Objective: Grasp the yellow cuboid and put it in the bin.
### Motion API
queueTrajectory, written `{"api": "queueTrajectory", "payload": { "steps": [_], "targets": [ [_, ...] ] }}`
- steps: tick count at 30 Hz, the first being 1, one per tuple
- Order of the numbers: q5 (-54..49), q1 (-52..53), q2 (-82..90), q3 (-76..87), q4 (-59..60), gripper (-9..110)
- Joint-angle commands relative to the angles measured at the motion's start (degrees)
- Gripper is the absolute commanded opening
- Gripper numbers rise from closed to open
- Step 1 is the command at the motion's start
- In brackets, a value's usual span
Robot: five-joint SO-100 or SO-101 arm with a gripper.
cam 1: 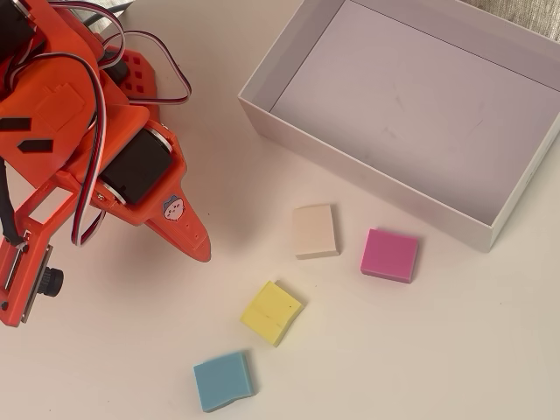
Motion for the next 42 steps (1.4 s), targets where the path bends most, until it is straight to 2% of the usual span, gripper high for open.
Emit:
{"api": "queueTrajectory", "payload": {
  "steps": [1, 34, 37, 42],
  "targets": [
    [-0.1, -0.2, -0.3, 0.0, -0.8, -8],
    [-0.3, -0.2, -0.3, 0.0, -0.8, -8],
    [-4.4, -5.4, -0.3, 0.1, -0.7, -8],
    [-4.9, -5.4, -0.3, 0.1, -0.6, -8]
  ]
}}
